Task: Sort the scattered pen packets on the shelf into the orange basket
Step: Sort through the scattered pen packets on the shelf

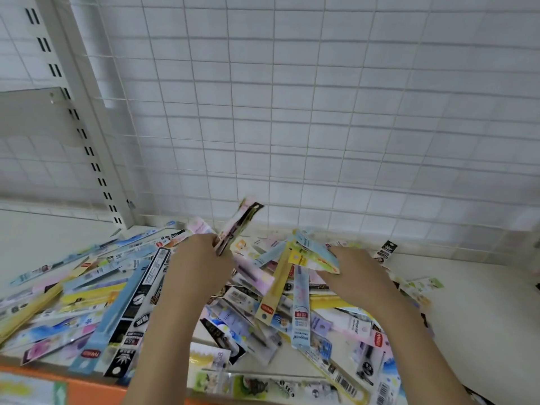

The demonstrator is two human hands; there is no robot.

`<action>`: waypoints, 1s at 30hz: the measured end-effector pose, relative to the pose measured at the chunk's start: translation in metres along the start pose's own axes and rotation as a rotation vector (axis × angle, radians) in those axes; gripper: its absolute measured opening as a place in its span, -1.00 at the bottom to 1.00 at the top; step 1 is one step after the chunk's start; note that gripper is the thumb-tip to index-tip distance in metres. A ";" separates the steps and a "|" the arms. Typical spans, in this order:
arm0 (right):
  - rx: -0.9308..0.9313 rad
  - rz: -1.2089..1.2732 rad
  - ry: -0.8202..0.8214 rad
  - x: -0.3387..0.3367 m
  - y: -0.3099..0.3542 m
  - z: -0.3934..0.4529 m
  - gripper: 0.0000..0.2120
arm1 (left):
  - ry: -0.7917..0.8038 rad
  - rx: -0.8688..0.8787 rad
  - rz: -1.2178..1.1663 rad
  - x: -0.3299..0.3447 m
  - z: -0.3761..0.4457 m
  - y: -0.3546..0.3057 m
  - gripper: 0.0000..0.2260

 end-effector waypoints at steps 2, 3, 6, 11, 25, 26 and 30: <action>0.003 0.030 0.048 0.006 0.008 0.001 -0.76 | -0.036 -0.010 -0.045 -0.008 -0.001 0.004 -0.72; 0.009 0.024 0.080 0.010 0.011 0.002 -0.84 | -0.050 -0.003 -0.061 -0.009 -0.001 0.005 -0.71; 0.080 0.013 0.131 0.025 0.019 -0.001 -0.69 | -0.054 0.023 -0.106 -0.009 -0.002 0.012 -0.63; 0.205 0.048 0.125 0.034 0.019 -0.001 -0.64 | -0.049 0.029 -0.060 -0.003 0.001 0.028 -0.81; 0.313 0.239 -0.203 -0.053 -0.017 -0.008 -0.79 | 0.175 0.006 -0.155 0.039 -0.002 -0.008 -0.86; 0.310 0.243 -0.227 -0.056 -0.020 -0.010 -0.79 | 0.190 0.014 -0.130 0.045 -0.002 -0.012 -0.81; 0.317 0.226 -0.276 -0.064 -0.032 -0.016 -0.73 | 0.218 0.043 -0.104 0.067 -0.006 -0.024 -0.69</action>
Point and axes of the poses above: each hand's wrist, its own z-axis towards the middle knuckle, its own x-axis out of the palm, y = z × x, the point moved 4 cm from there along z, towards the middle knuckle, and after that the axes turned 7 degrees about -y, right-handed, at the moved point
